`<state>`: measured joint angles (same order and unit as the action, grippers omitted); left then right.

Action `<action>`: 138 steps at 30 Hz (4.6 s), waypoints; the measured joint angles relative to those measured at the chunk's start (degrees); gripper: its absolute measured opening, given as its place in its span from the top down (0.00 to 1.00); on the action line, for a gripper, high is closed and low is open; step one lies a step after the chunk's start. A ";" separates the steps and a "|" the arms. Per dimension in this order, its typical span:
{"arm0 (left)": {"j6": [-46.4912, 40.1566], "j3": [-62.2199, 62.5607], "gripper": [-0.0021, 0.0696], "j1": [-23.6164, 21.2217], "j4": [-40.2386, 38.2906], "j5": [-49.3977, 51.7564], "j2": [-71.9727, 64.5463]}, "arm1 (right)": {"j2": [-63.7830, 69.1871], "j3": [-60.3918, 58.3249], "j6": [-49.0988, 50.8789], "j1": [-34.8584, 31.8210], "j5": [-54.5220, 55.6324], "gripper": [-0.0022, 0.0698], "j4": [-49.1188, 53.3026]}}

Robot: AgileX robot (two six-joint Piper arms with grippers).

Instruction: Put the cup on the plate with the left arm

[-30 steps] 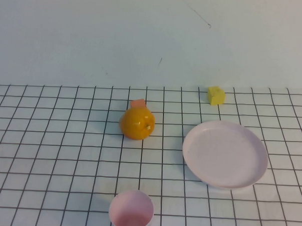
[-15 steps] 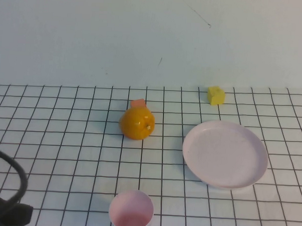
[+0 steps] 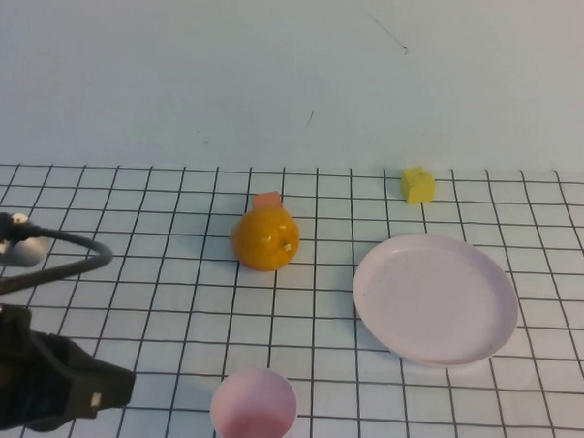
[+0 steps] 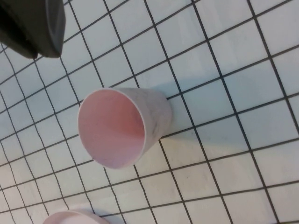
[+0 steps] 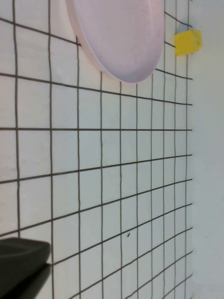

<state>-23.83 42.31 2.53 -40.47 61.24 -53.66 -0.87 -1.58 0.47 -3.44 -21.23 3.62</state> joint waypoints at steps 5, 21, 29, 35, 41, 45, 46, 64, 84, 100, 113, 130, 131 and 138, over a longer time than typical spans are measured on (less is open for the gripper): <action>-0.36 0.00 0.97 7.95 -0.13 -8.23 -7.30 | 0.00 0.00 0.00 0.00 0.00 0.97 0.00; 11.75 14.13 0.34 24.92 13.86 -15.78 -28.10 | 0.00 0.00 0.00 0.00 0.00 0.97 0.00; 11.85 14.78 0.21 25.04 19.71 -15.41 -35.17 | 0.00 0.00 0.00 0.00 0.00 0.97 0.00; 10.90 14.87 0.43 25.04 21.14 -16.55 -39.46 | 0.00 0.00 0.00 0.00 0.00 0.97 0.00; 9.32 14.87 0.88 25.04 21.74 -17.09 -42.84 | 0.00 0.00 0.00 0.00 0.00 0.97 0.00; 8.51 16.51 0.95 25.04 22.20 -16.35 -43.05 | 0.00 0.00 0.00 0.00 0.00 0.97 0.00; 8.27 17.65 0.95 25.04 22.19 -15.73 -43.05 | 0.00 0.00 0.00 0.00 0.00 0.97 0.00; 4.27 60.78 0.96 25.04 18.51 -4.42 -65.25 | 0.00 0.00 0.00 0.00 0.00 0.97 0.00; -5.69 74.62 0.96 31.77 16.80 -4.60 -78.52 | 0.00 0.00 0.00 0.00 0.00 0.97 0.00; -7.04 75.96 0.57 33.73 17.55 -8.86 -81.52 | 0.00 0.00 0.00 0.00 0.00 0.97 0.00; -3.62 92.03 0.31 33.85 24.01 0.57 -81.65 | 0.00 0.00 0.00 0.00 0.00 0.97 0.00; 10.65 93.11 0.96 28.08 45.16 10.57 -56.42 | 0.00 0.00 0.00 0.00 0.00 0.97 0.00; 11.88 92.53 0.96 27.21 46.47 10.57 -53.72 | 0.00 0.00 0.00 0.00 0.00 0.97 0.00; 23.83 81.24 0.97 24.21 57.21 10.46 -34.59 | 0.00 0.00 0.00 0.00 0.00 0.97 0.00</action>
<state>0.00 123.55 26.74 16.73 71.70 -88.25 -0.87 -1.58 0.47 -3.44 -21.23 3.62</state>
